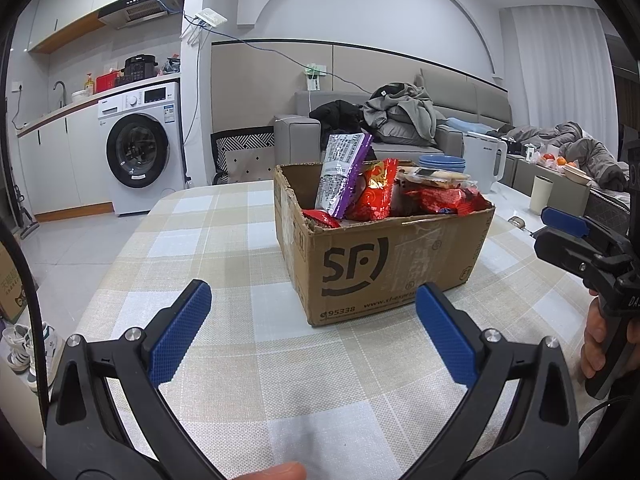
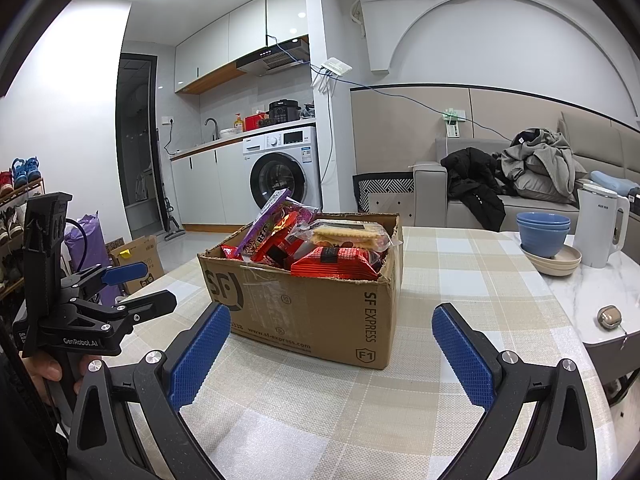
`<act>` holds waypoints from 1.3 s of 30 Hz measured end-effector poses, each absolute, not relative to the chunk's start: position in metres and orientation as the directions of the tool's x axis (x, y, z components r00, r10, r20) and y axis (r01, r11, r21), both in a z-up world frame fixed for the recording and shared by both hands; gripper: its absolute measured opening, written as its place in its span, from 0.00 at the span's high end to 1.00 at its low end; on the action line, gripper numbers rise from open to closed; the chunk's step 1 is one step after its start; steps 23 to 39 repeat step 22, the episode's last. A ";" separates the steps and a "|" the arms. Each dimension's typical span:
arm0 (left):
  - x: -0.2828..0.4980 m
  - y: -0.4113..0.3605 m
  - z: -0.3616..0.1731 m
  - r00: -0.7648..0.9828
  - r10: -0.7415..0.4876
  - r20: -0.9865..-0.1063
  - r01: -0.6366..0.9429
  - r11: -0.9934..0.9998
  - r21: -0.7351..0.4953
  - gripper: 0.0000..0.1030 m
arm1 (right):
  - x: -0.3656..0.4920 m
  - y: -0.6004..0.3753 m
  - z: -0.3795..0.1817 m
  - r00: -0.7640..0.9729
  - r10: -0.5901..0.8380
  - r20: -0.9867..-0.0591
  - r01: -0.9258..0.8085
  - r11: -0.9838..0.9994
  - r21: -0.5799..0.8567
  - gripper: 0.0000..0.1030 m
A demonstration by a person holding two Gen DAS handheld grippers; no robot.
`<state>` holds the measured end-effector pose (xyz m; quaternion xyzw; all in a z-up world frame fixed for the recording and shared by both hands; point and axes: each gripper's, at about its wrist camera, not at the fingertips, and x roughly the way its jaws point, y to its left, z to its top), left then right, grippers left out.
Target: Organize snacks
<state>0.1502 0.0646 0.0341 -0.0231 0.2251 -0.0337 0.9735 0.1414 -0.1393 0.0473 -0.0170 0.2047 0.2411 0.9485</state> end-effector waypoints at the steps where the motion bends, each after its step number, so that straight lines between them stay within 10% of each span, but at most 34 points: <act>1: 0.150 0.065 0.034 0.896 -0.075 -0.438 0.054 0.997 -0.060 0.01 | 0.142 -0.139 0.047 0.800 0.450 -0.397 -0.464 0.883 0.067 0.00; 39: 0.154 0.074 0.031 0.894 -0.053 -0.445 0.030 0.998 -0.057 0.01 | 0.141 -0.139 0.047 0.799 0.451 -0.397 -0.465 0.883 0.066 0.00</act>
